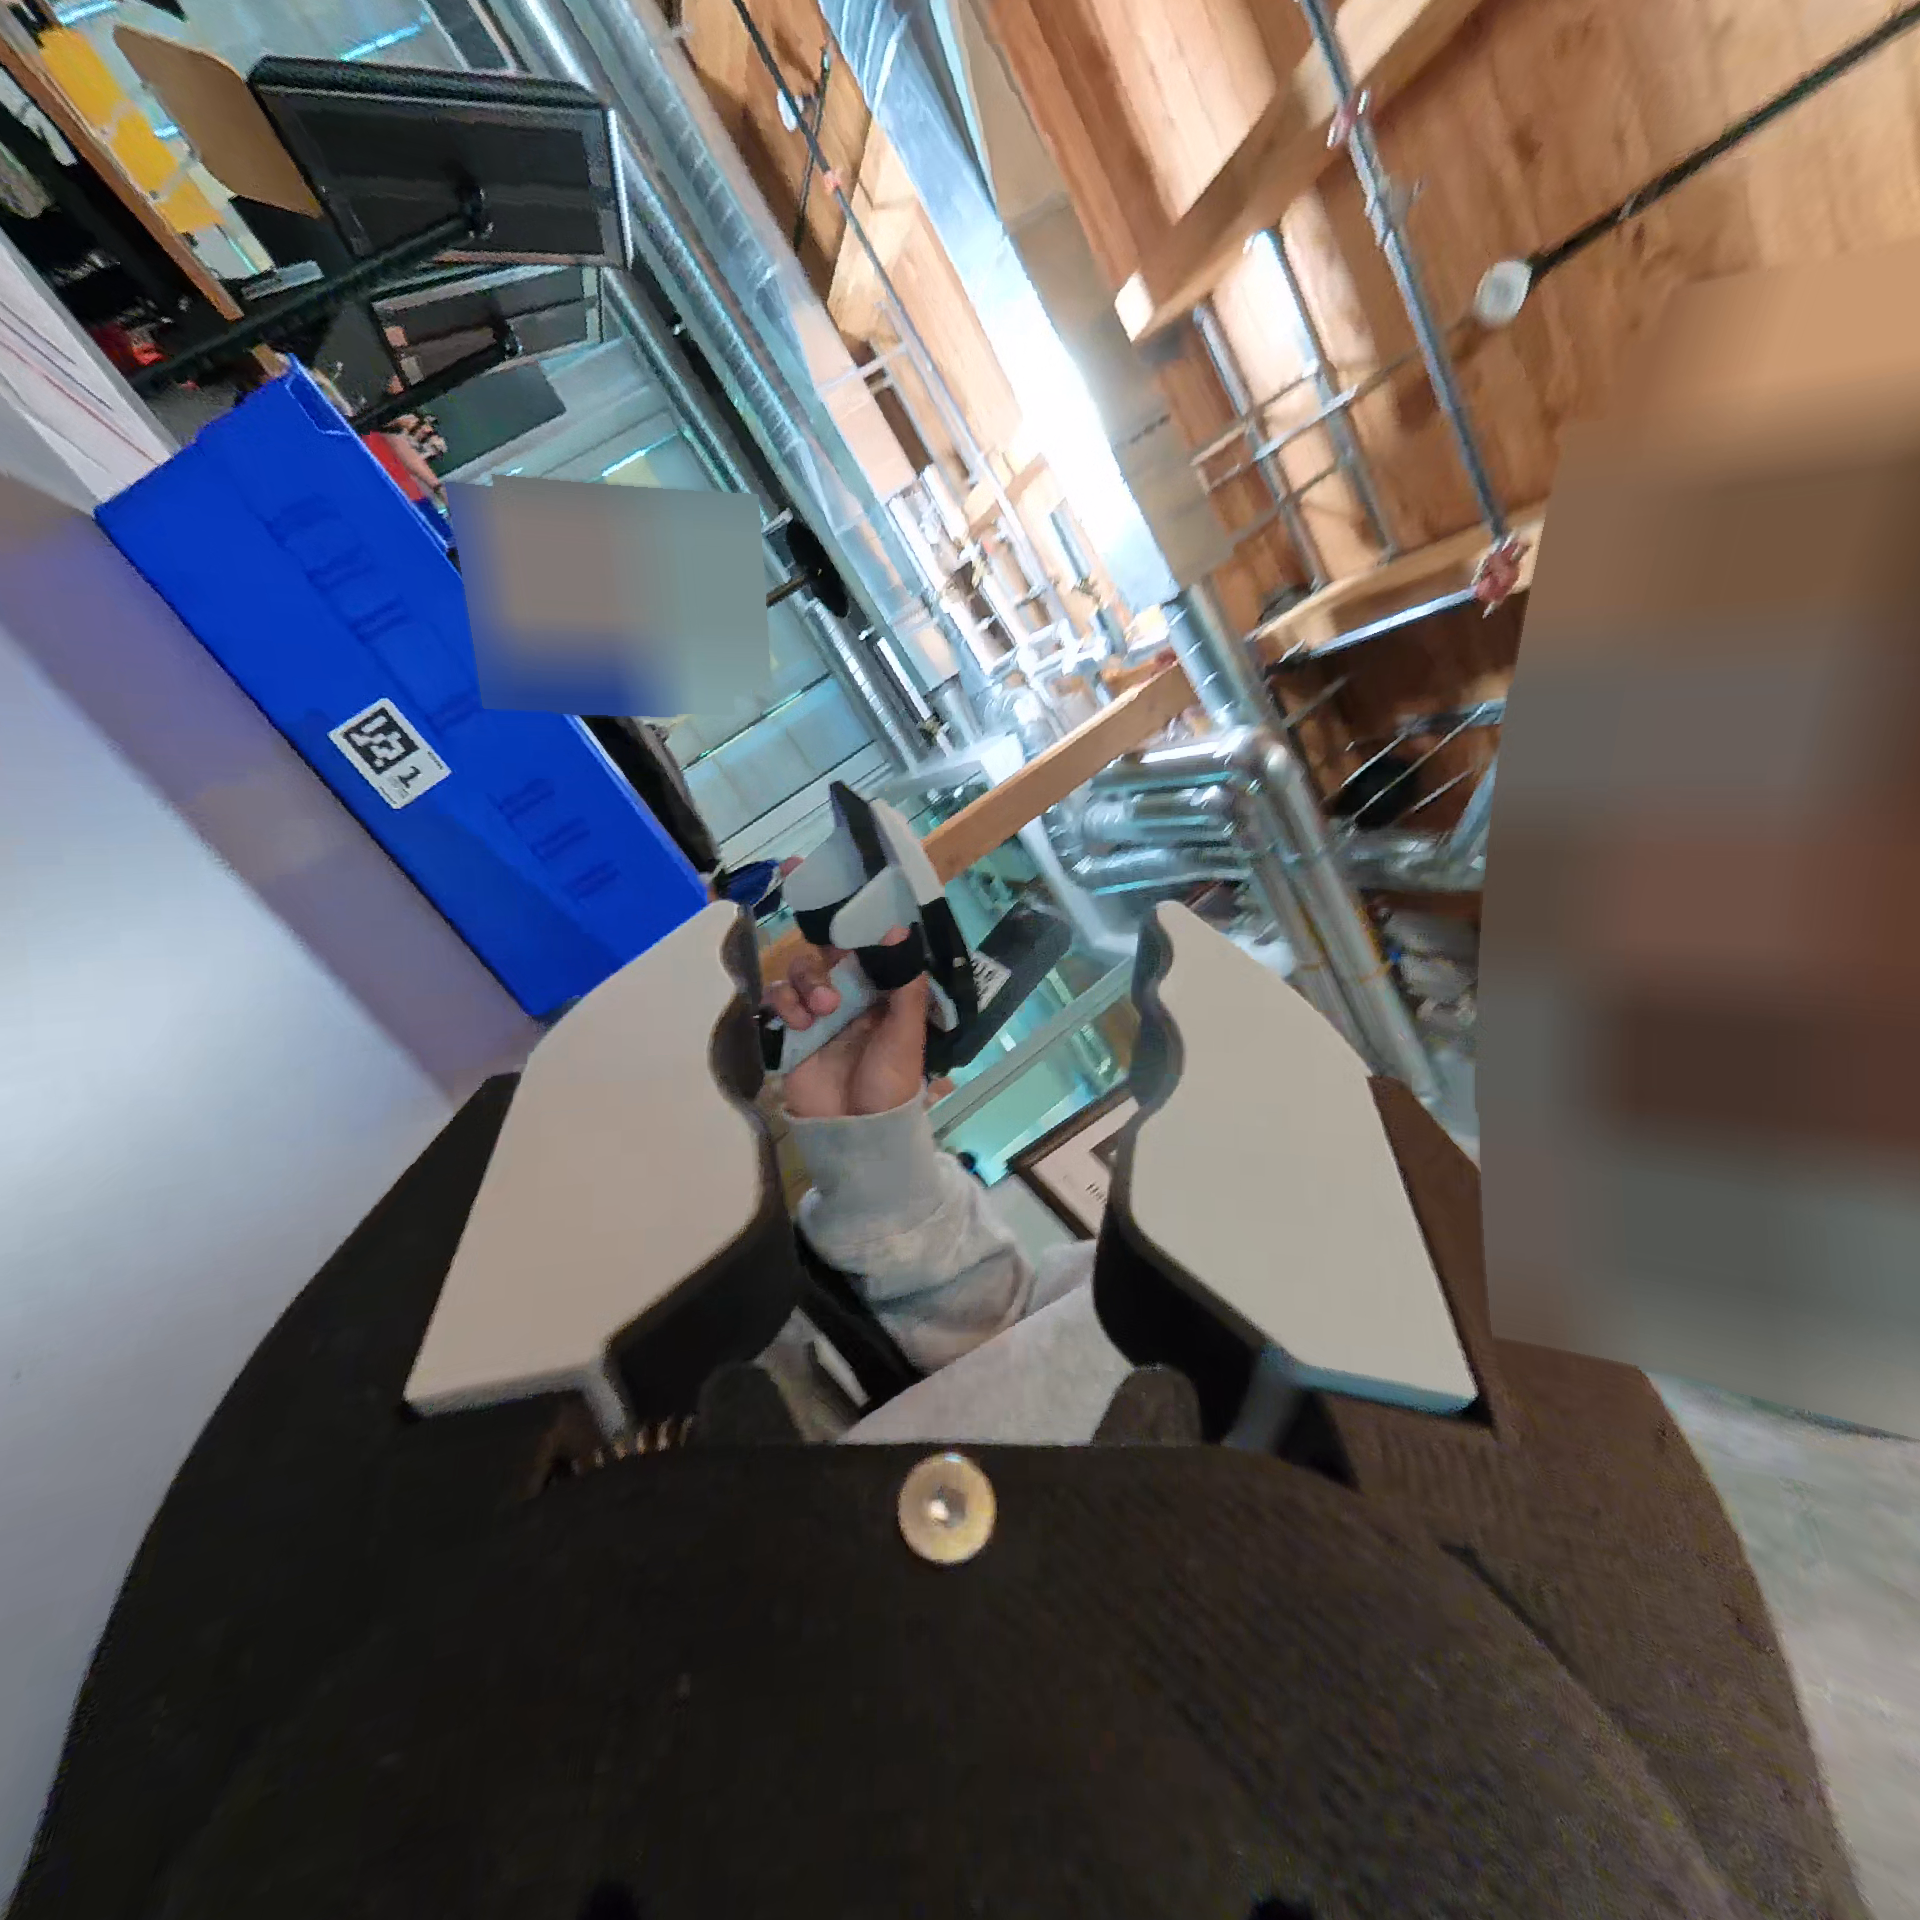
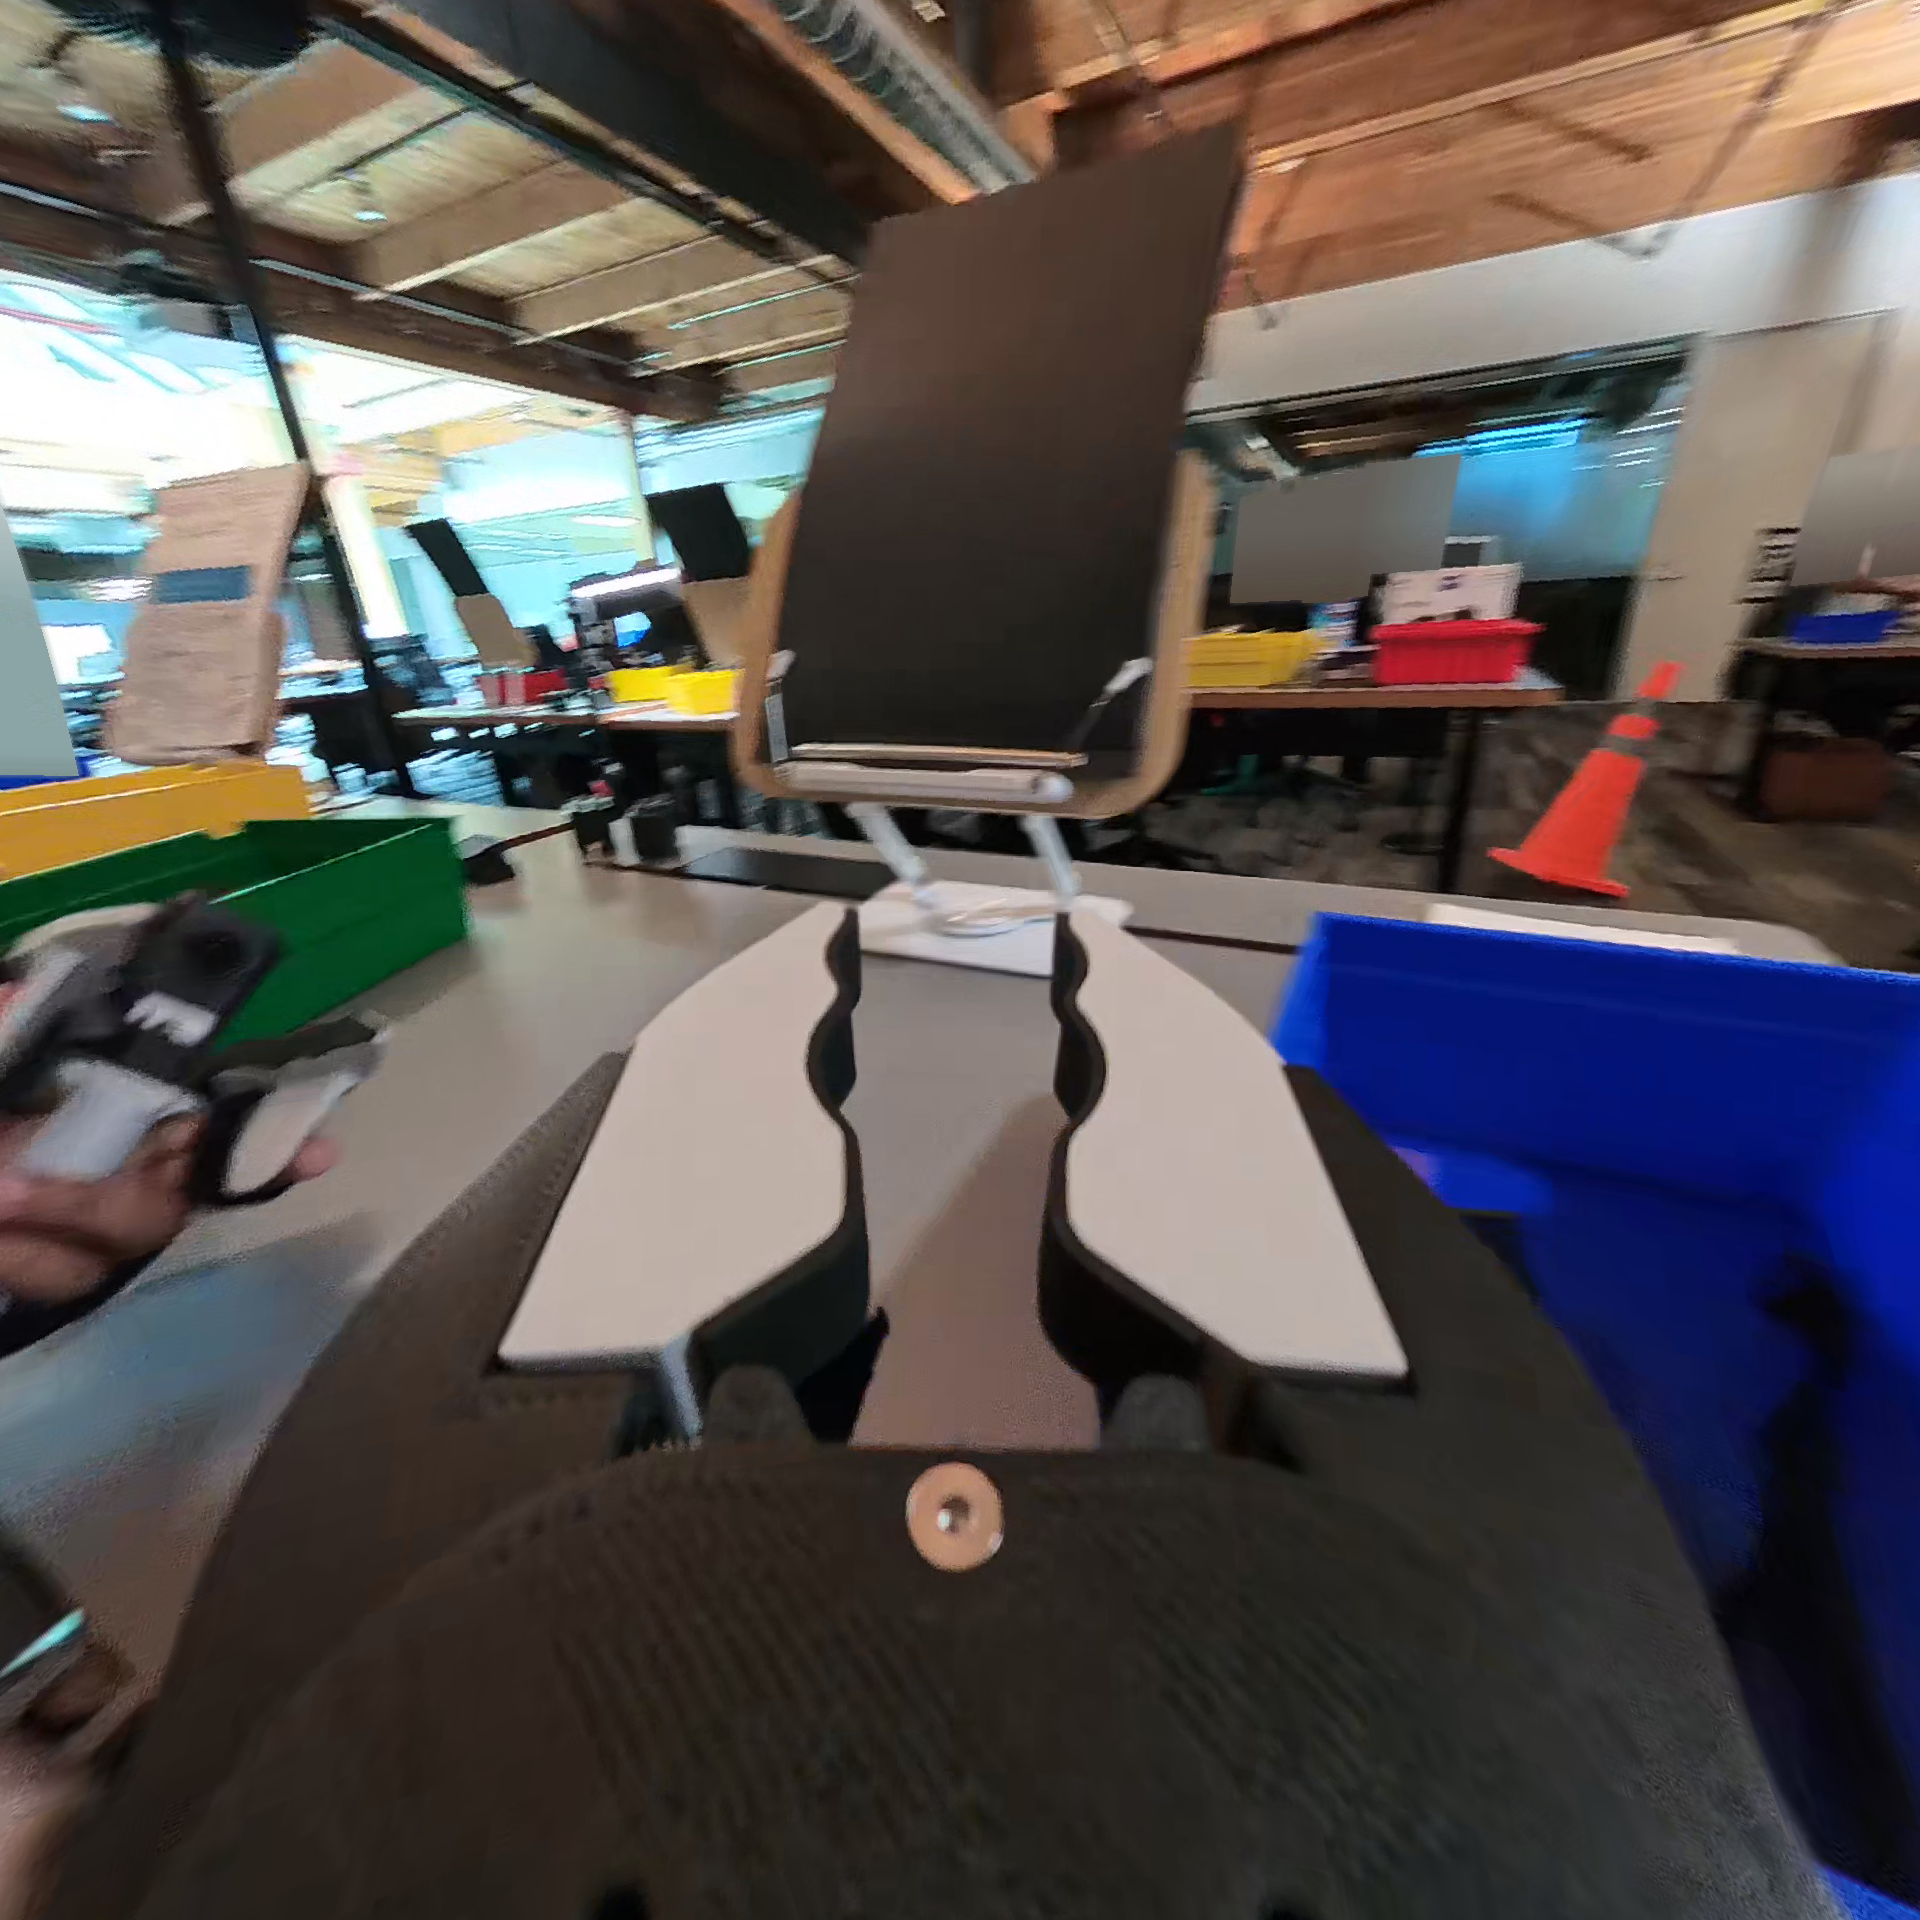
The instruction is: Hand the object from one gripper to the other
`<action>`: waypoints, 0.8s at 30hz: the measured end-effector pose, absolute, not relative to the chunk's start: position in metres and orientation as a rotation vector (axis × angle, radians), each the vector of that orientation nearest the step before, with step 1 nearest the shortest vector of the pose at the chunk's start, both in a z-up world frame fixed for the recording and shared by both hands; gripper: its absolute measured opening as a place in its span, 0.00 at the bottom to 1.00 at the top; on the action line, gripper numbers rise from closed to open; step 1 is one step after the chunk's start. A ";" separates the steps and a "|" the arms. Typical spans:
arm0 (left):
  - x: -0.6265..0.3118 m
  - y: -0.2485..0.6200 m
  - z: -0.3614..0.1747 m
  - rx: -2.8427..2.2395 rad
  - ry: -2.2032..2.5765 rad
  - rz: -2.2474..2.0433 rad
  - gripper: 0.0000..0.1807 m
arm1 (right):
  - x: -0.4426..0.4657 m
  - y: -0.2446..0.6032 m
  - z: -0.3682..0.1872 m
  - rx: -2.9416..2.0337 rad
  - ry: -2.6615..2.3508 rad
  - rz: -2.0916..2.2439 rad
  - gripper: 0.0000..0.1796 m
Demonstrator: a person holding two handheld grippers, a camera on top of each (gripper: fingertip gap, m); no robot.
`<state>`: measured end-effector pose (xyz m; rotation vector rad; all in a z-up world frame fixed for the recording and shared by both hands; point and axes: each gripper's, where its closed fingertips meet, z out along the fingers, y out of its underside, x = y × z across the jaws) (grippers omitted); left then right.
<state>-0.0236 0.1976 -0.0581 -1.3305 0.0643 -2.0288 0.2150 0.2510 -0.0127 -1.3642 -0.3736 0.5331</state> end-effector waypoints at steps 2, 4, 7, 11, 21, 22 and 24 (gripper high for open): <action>-0.025 0.198 -0.058 -1.385 0.142 -1.931 0.34 | 0.179 0.241 -0.022 -1.378 -0.461 0.607 0.20; -0.033 0.199 -0.059 -1.449 0.233 -1.833 0.22 | 0.141 0.229 -0.038 -1.414 -0.569 0.684 0.18; -0.067 0.209 -0.057 -1.546 0.212 -1.698 0.05 | 0.099 0.209 -0.060 -1.469 -0.744 0.753 0.17; -0.154 0.221 -0.047 -1.559 -0.007 -1.296 0.00 | 0.083 0.198 -0.071 -1.458 -0.866 0.738 0.14; -0.351 0.192 -0.105 -2.131 -0.403 -0.449 0.17 | 0.100 0.195 -0.073 -1.524 -0.623 1.318 0.17; -0.366 0.191 -0.111 -2.178 -0.428 -0.381 0.20 | 0.104 0.196 -0.069 -1.513 -0.591 1.354 0.17; -0.393 0.194 -0.116 -2.216 -0.493 -0.301 0.22 | 0.112 0.196 -0.061 -1.483 -0.540 1.398 0.18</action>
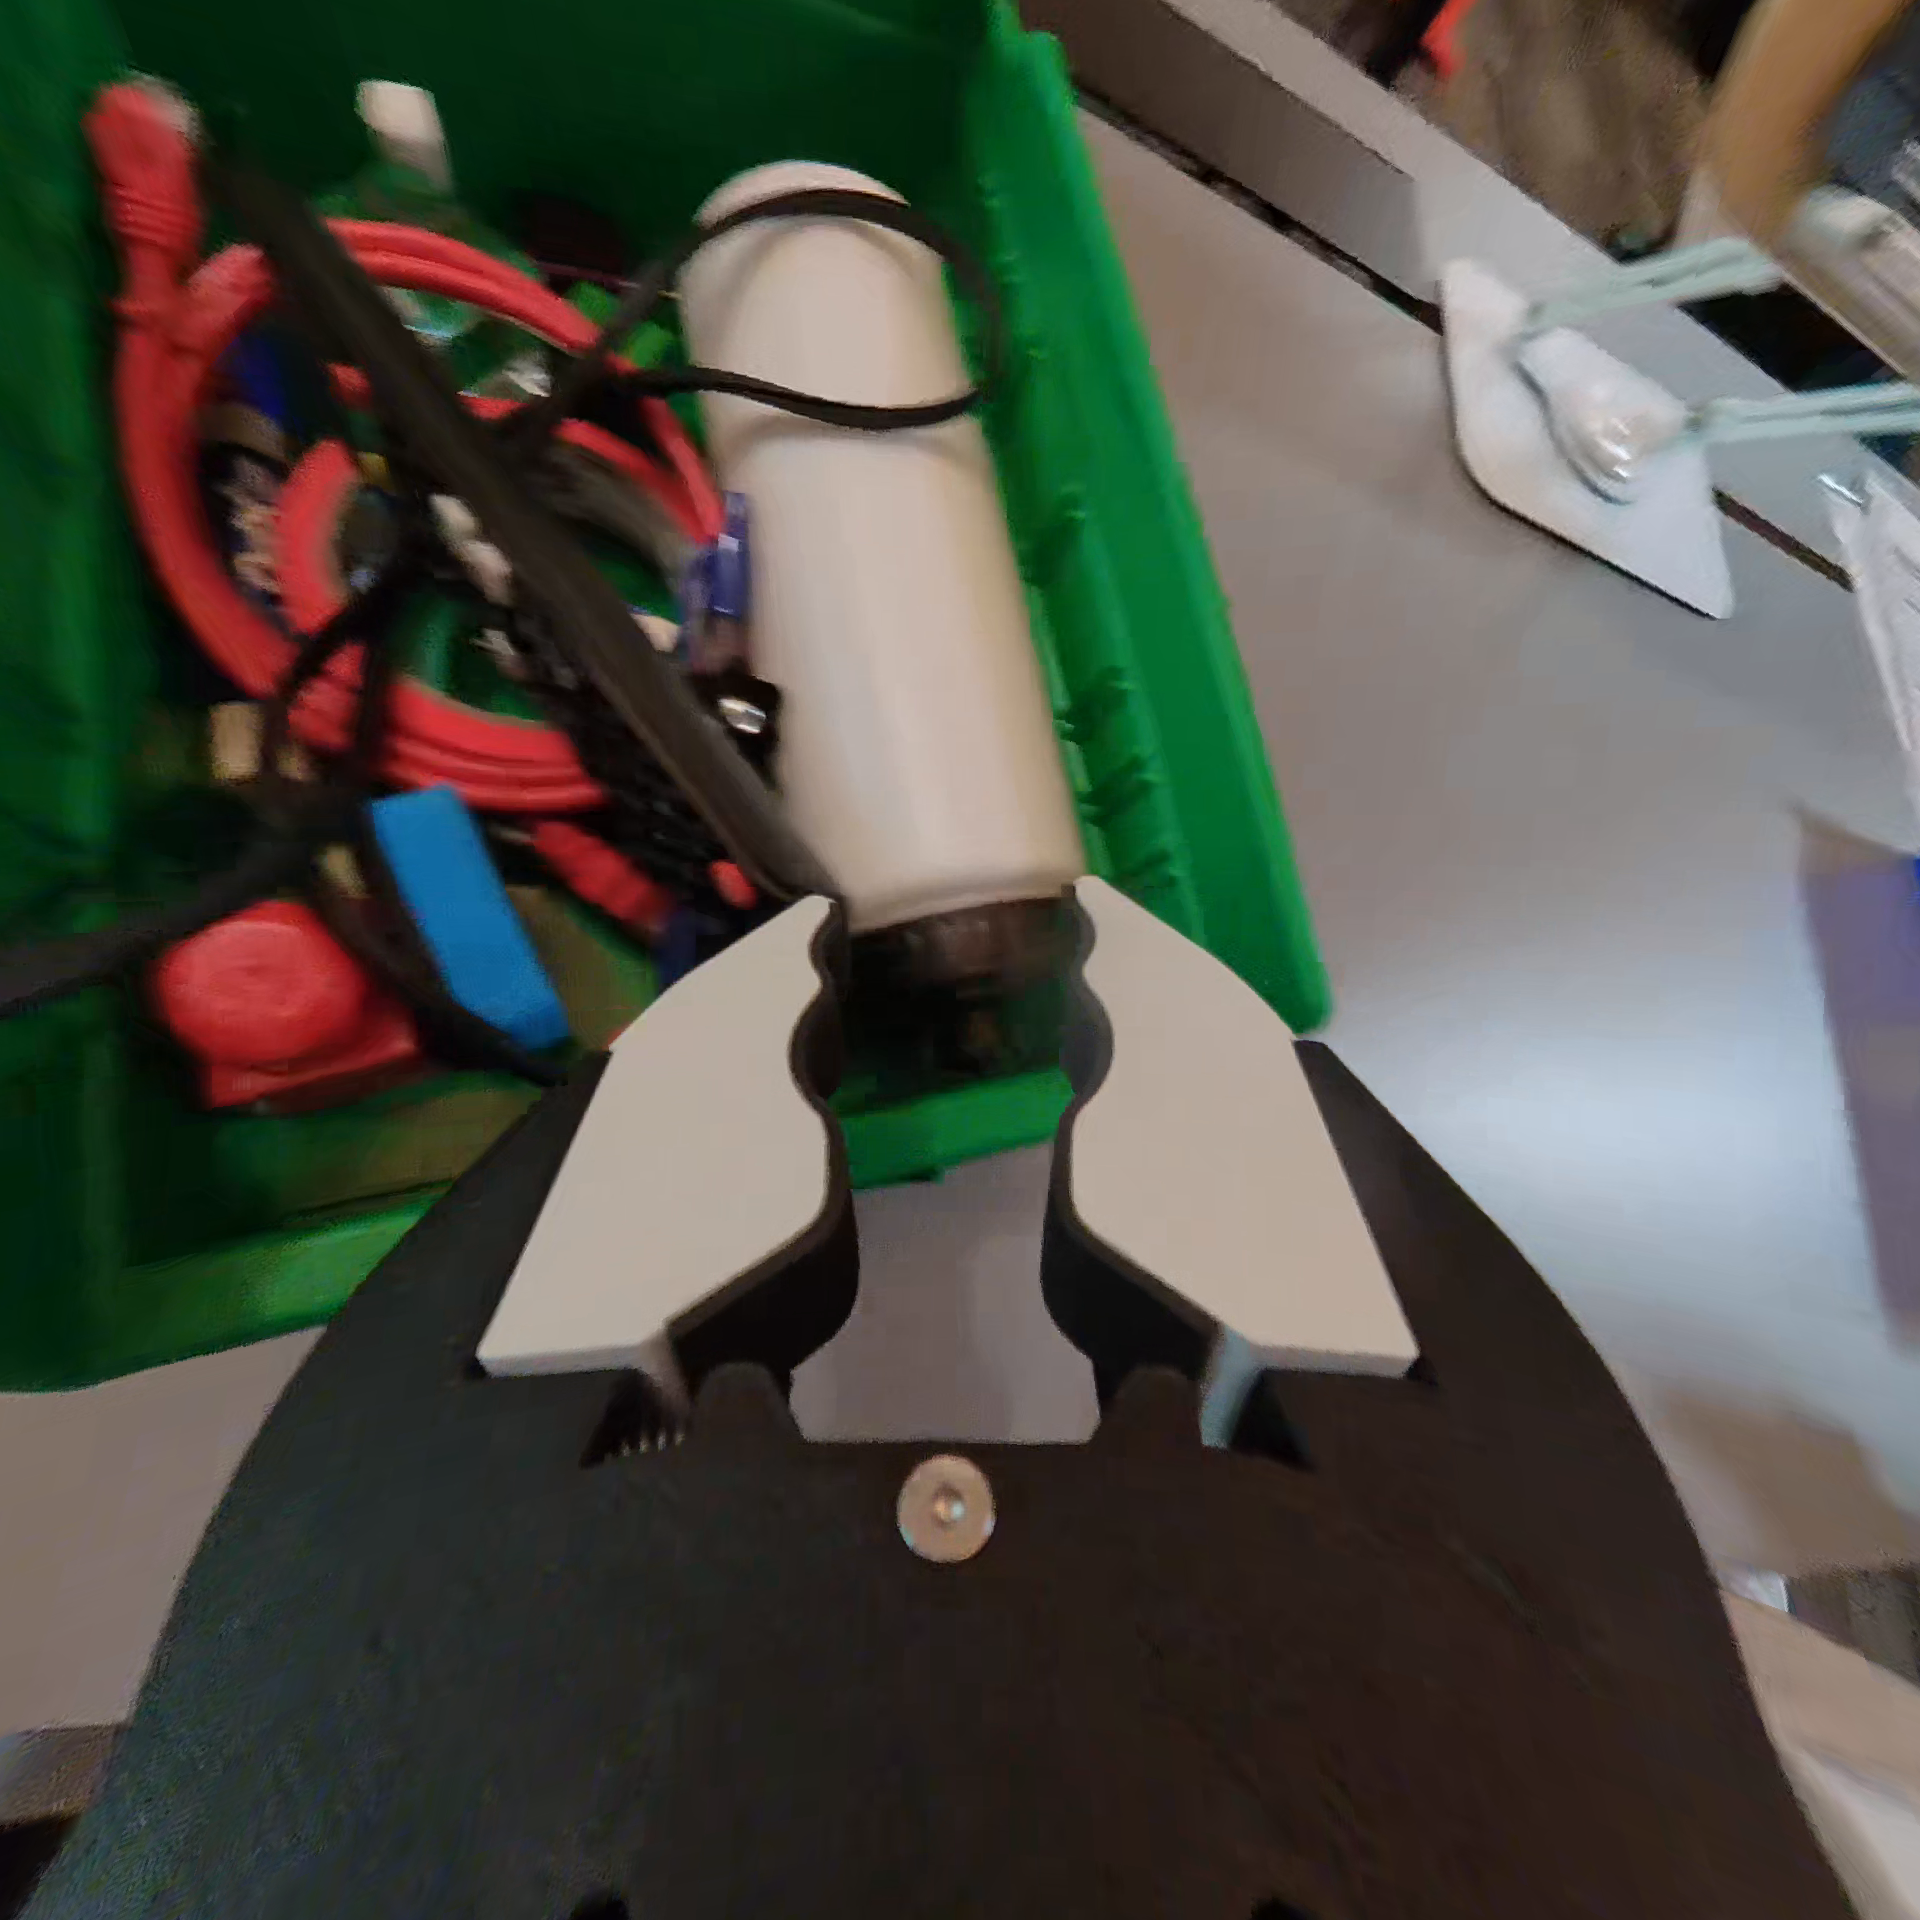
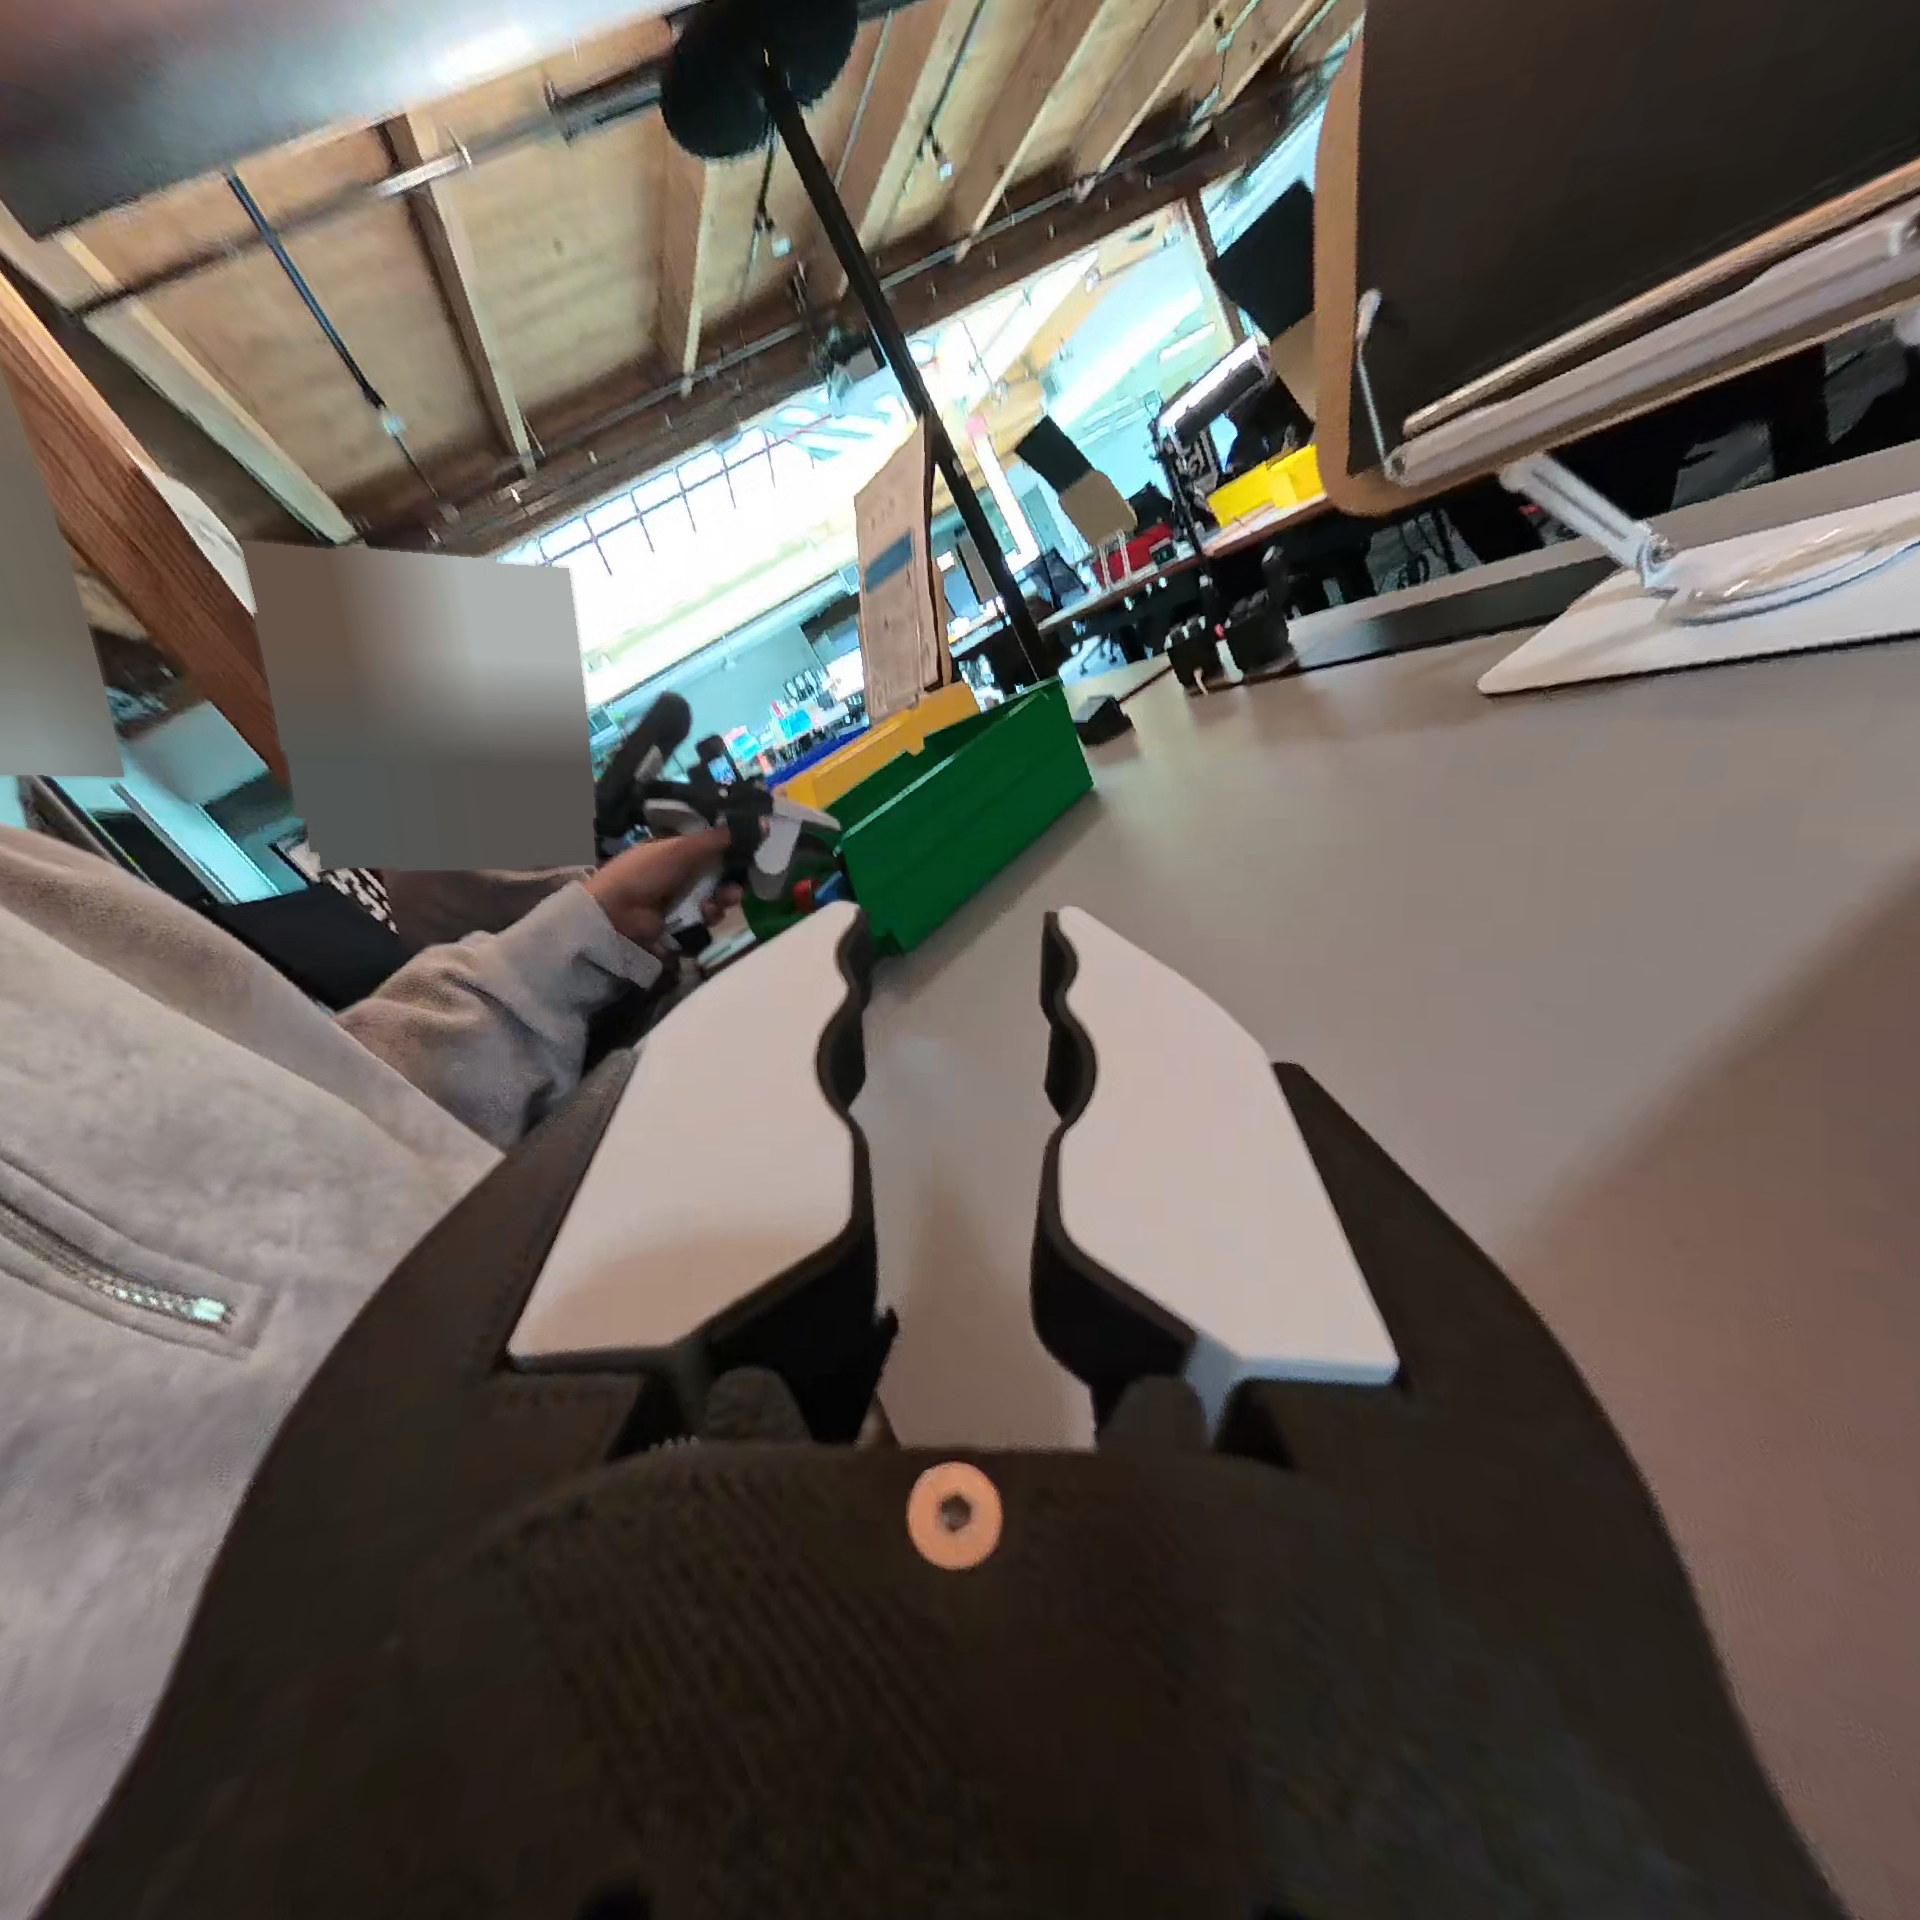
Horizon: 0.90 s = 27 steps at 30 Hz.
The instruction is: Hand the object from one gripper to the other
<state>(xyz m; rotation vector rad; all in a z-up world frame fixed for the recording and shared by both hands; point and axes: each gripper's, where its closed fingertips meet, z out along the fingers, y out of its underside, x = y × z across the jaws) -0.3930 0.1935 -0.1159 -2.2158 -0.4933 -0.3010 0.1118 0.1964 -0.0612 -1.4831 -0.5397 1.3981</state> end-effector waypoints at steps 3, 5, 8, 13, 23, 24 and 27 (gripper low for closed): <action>-0.419 0.201 -0.120 -2.234 -0.616 -0.294 0.28 | 0.121 0.195 -0.049 -1.438 -0.504 1.416 0.18; -0.425 0.201 -0.137 -2.366 -0.660 -0.278 0.37 | 0.123 0.193 -0.043 -1.417 -0.507 1.411 0.18; -0.430 0.205 -0.147 -2.446 -0.661 -0.239 0.37 | 0.124 0.191 -0.039 -1.403 -0.512 1.409 0.18; -0.427 0.205 -0.148 -2.507 -0.684 -0.355 0.28 | 0.124 0.193 -0.041 -1.416 -0.484 1.447 0.18; -0.436 0.195 -0.166 -2.679 -0.597 -0.273 0.22 | 0.119 0.198 -0.055 -1.482 -0.454 1.478 0.18; -0.436 0.194 -0.166 -2.699 -0.578 -0.254 0.22 | 0.119 0.198 -0.056 -1.486 -0.455 1.477 0.18; -0.440 0.192 -0.159 -2.695 -0.547 -0.176 0.16 | 0.119 0.199 -0.056 -1.490 -0.456 1.463 0.18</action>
